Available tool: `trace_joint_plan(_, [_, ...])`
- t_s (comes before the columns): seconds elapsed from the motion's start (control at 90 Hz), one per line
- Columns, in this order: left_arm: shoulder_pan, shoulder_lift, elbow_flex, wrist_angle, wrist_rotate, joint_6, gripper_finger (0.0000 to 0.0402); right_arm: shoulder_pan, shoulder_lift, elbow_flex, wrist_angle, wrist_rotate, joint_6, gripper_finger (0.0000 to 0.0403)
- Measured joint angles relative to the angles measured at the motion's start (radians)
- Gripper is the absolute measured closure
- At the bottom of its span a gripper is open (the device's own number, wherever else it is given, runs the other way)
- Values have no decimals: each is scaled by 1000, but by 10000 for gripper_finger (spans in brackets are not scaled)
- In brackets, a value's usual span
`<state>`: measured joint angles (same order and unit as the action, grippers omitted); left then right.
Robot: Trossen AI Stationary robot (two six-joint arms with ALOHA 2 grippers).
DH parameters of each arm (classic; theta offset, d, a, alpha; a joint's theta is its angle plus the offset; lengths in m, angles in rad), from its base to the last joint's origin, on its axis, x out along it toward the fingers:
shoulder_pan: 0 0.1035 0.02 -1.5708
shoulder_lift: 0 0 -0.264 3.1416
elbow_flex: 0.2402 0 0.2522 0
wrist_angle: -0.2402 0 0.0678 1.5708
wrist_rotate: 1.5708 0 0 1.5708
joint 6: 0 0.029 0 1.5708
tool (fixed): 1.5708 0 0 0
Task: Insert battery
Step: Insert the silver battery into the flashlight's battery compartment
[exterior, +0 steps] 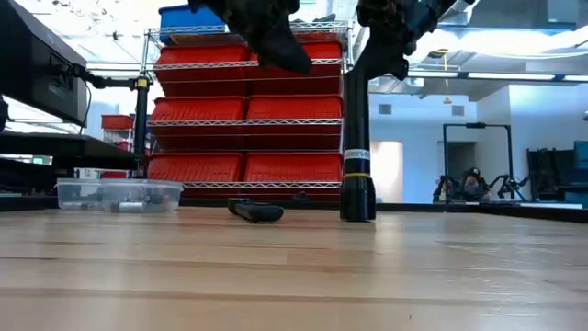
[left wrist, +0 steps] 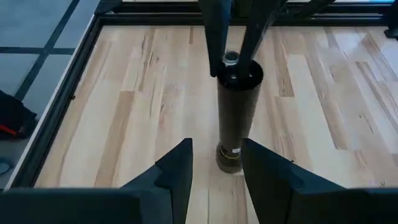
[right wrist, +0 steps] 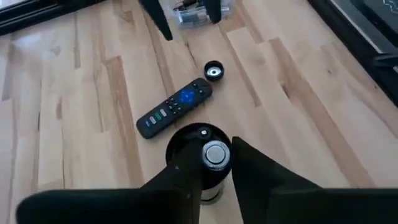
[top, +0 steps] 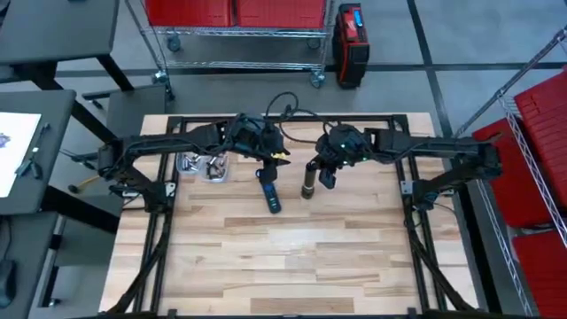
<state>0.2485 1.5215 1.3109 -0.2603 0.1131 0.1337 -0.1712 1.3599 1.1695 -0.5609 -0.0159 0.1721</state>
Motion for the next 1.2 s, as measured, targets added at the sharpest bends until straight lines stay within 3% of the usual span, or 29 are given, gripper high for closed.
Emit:
trace_joint_plan(0.222, [0,0,0,0,0,0,286,1,0,58,-30,-15,-20,352])
trace_joint_plan(0.556, [0,1,0,10,0,1,286,14,0,58,-31,48,-87,352])
trace_joint_plan(1.2, [0,1,0,11,0,1,286,80,0,58,-24,45,-94,352])
